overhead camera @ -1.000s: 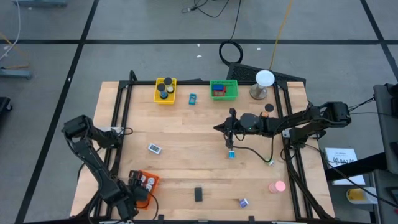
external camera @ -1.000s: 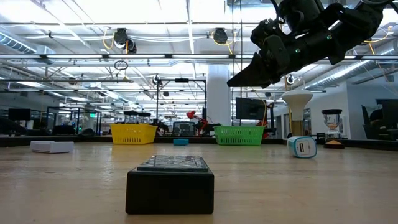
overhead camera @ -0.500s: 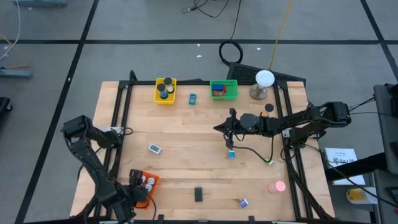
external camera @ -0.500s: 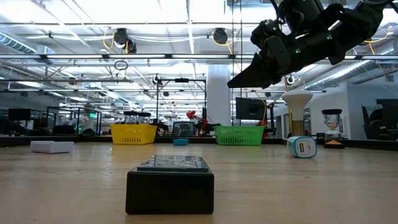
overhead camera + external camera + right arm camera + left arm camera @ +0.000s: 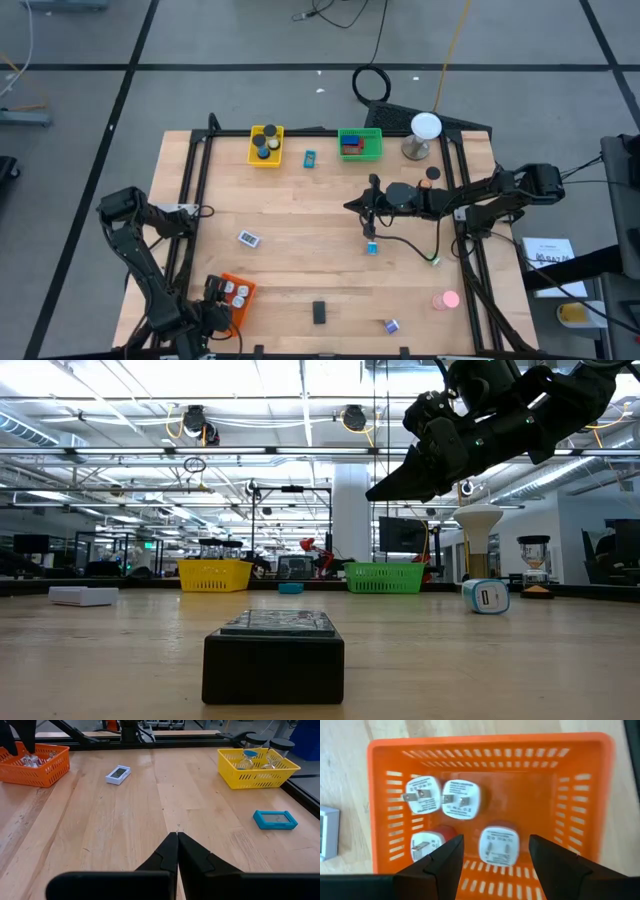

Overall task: Pick & Place Office items
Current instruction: Put the top purple charger adapter into the orange bin

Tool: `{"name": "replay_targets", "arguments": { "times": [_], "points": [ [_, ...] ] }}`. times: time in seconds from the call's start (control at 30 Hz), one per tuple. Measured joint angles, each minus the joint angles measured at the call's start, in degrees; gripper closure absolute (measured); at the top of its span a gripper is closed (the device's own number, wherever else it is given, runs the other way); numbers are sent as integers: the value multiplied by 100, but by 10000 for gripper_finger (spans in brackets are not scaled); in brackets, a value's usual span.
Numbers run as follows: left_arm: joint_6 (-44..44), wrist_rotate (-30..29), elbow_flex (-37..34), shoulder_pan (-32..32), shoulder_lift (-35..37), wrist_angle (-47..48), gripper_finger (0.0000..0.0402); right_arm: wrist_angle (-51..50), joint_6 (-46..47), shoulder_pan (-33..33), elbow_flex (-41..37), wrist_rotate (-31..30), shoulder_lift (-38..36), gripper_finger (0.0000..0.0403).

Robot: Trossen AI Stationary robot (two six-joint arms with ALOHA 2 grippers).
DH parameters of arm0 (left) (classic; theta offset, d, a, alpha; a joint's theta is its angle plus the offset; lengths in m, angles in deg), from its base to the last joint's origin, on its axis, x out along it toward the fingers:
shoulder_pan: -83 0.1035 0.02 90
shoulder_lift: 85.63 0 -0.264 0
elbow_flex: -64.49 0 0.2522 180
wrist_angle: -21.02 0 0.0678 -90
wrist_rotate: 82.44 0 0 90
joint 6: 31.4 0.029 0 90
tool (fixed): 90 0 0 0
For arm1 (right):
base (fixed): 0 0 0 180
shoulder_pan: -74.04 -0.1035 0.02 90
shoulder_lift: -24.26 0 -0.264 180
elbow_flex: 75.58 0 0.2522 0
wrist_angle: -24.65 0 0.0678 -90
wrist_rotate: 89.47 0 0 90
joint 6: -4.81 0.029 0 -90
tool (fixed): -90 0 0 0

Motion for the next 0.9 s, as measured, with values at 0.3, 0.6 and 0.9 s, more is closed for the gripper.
{"name": "replay_targets", "arguments": {
  "times": [0.3,0.6,0.9],
  "points": [
    [-255,-76,583,11,4,9,244,3,-7,-1,0,1,0,403],
    [-671,438,129,120,4,-81,387,-37,7,-1,0,1,0,403],
    [-579,1055,-214,197,4,-953,398,-36,8,-1,0,1,0,403]
  ]
}}
